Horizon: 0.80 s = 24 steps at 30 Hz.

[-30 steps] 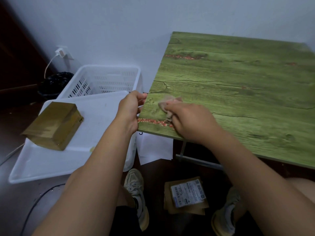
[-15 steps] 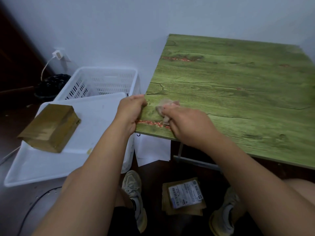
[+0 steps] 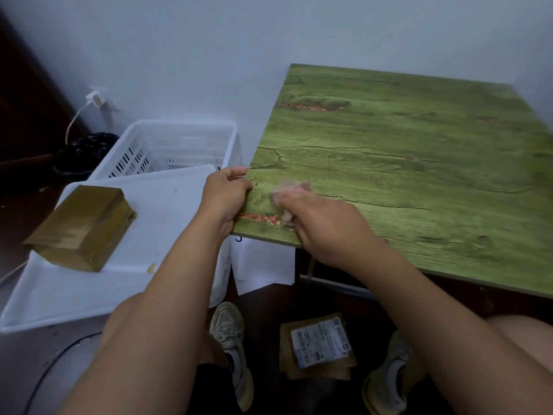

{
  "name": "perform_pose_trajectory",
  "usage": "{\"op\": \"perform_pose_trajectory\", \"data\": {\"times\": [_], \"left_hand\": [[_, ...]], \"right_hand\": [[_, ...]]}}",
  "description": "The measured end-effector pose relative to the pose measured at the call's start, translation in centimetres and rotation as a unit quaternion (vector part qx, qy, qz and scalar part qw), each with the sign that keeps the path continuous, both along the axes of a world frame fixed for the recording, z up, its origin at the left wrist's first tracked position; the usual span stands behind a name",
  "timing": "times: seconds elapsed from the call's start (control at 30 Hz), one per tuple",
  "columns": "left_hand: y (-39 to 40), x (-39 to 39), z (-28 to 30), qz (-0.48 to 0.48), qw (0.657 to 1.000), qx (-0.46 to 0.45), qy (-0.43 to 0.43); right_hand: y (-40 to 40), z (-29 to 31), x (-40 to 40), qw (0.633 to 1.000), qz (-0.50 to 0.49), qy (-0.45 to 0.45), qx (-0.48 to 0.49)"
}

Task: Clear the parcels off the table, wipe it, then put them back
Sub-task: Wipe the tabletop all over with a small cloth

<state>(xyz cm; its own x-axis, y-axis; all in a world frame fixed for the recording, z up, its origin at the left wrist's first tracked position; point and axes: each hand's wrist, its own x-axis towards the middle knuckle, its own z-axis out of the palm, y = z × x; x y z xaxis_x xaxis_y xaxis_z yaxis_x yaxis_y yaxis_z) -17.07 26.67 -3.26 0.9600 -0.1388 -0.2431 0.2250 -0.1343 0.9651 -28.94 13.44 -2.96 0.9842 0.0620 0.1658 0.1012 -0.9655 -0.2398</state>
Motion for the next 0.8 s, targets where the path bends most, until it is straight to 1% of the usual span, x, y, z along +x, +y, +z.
{"op": "perform_pose_trajectory", "data": {"times": [0.07,0.13,0.17,0.23,0.3,0.33,0.37,0.43,0.5,0.53,0.57,0.63,0.7,0.73,0.77,0.8], "left_hand": [[-0.1,0.1,-0.1,-0.002,1.0,0.016,-0.017],[-0.1,0.0,-0.2,-0.01,0.999,0.026,-0.031],[-0.1,0.0,-0.2,-0.014,0.999,0.026,-0.032],[0.1,-0.1,-0.2,-0.02,0.999,0.025,-0.031],[0.1,-0.2,-0.2,-0.025,0.998,0.031,-0.04],[0.1,-0.2,-0.2,-0.026,0.998,0.036,-0.046],[0.1,-0.3,-0.2,-0.027,0.997,0.041,-0.052],[0.0,-0.2,-0.5,-0.026,0.997,0.051,-0.059],[-0.1,-0.1,-0.6,-0.027,0.995,0.062,-0.067],[-0.1,-0.1,-0.7,-0.028,0.995,0.064,-0.069],[-0.1,0.0,-0.7,-0.029,0.995,0.064,-0.069],[-0.1,-0.2,-0.7,-0.028,0.996,0.062,-0.066],[0.0,-0.2,-0.7,-0.028,0.996,0.06,-0.064],[0.0,-0.3,-0.7,-0.029,0.996,0.062,-0.063],[0.0,-0.3,-0.7,-0.029,0.996,0.065,-0.061],[0.0,-0.3,-0.7,-0.028,0.996,0.065,-0.057]], "right_hand": [[1.3,-0.6,-0.7,0.998,0.065,-0.007,-0.012],[1.5,-0.4,-1.8,0.994,0.107,-0.009,0.007],[0.9,0.0,-2.0,0.995,0.1,0.0,0.021],[-1.0,0.3,-1.9,0.998,0.034,0.031,0.041],[-2.8,0.3,-1.6,0.999,-0.03,0.025,0.026],[-2.9,0.3,-1.5,0.999,-0.039,0.023,0.01],[-2.4,0.3,-1.6,0.999,-0.029,0.03,0.0],[-0.7,-0.2,-2.2,0.999,0.028,0.039,0.003],[0.6,-0.2,-3.1,0.996,0.087,0.026,0.022],[0.5,0.1,-3.2,0.995,0.096,0.022,0.03],[0.0,0.4,-3.1,0.996,0.081,0.024,0.038],[-1.8,0.8,-2.6,0.998,0.006,0.049,0.049],[-3.3,0.8,-2.1,0.997,-0.062,0.04,0.03],[-3.4,0.8,-2.0,0.997,-0.074,0.032,0.012],[-3.0,0.7,-2.0,0.998,-0.064,0.028,0.009],[-2.1,0.5,-2.1,0.999,-0.033,0.026,0.019]]}}
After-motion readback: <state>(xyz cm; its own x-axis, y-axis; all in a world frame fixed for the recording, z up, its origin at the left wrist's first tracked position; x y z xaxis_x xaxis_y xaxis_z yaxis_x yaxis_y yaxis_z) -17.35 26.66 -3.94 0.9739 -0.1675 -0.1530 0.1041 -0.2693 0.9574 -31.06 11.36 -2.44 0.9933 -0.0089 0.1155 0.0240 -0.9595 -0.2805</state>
